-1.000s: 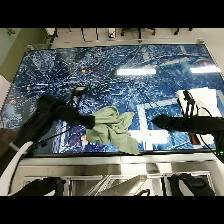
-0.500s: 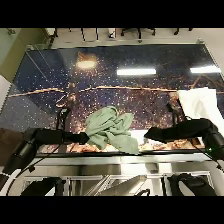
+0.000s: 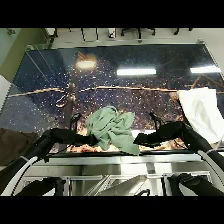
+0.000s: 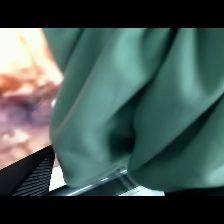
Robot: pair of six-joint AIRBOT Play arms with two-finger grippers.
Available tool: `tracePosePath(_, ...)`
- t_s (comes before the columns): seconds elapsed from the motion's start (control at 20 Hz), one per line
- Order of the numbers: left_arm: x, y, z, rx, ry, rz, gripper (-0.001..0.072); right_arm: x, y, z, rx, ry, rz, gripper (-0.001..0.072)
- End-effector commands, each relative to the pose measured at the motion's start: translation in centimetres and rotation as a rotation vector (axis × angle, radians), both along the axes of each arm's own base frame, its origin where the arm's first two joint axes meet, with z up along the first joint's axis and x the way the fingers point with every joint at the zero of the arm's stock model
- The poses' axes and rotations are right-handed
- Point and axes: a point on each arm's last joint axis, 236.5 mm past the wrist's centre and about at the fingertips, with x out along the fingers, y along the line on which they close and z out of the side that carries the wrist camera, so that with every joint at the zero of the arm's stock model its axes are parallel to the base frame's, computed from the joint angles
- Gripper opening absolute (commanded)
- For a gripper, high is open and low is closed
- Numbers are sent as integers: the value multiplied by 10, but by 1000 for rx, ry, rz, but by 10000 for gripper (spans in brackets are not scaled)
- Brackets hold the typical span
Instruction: Fold the shirts.
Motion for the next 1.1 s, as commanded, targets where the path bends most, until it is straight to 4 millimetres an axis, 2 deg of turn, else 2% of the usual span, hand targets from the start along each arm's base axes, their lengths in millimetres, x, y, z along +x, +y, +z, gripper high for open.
tracePosePath(0.0, -5, -30, 14, -22, 32, -162, 695, -1, 5, -15, 7, 36, 4, 525)
tracePosePath(0.05, -2, -31, 23, -17, 25, -193, 696, 1, 5, -15, 6, 29, -1, 494)
tracePosePath(0.1, 2, -30, 33, -7, 6, -218, 695, 2, 5, -15, 5, 26, -3, 380)
tracePosePath(0.2, 14, -26, 60, -25, -42, -212, 696, 5, 4, -16, 3, 15, -12, 91)
tracePosePath(0.25, 22, -19, 75, -31, -75, -198, 696, 8, 5, -16, 5, 9, -22, 19)
tracePosePath(0.4, 36, 12, 113, -43, -156, -114, 697, 11, 5, -16, 4, -3, -33, 20)
tracePosePath(0.5, 38, 40, 128, -44, -183, -33, 697, 11, 5, -16, 4, -2, -33, 20)
tracePosePath(0.55, 38, 55, 129, -40, -195, 10, 696, 11, 5, -16, 4, -2, -33, 20)
tracePosePath(0.65, 31, 81, 118, -38, -189, 107, 696, 11, 5, -16, 4, -3, -33, 20)
tracePosePath(0.7, 23, 84, 108, -53, -175, 116, 696, 11, 5, -16, 4, -3, -32, 19)
tracePosePath(0.9, -7, 54, 57, -168, -61, 121, 695, 11, 5, -16, 4, -2, -33, 19)
tracePosePath(1.05, -16, 28, 19, -164, 11, 105, 695, 11, 5, -16, 4, -3, -33, 20)
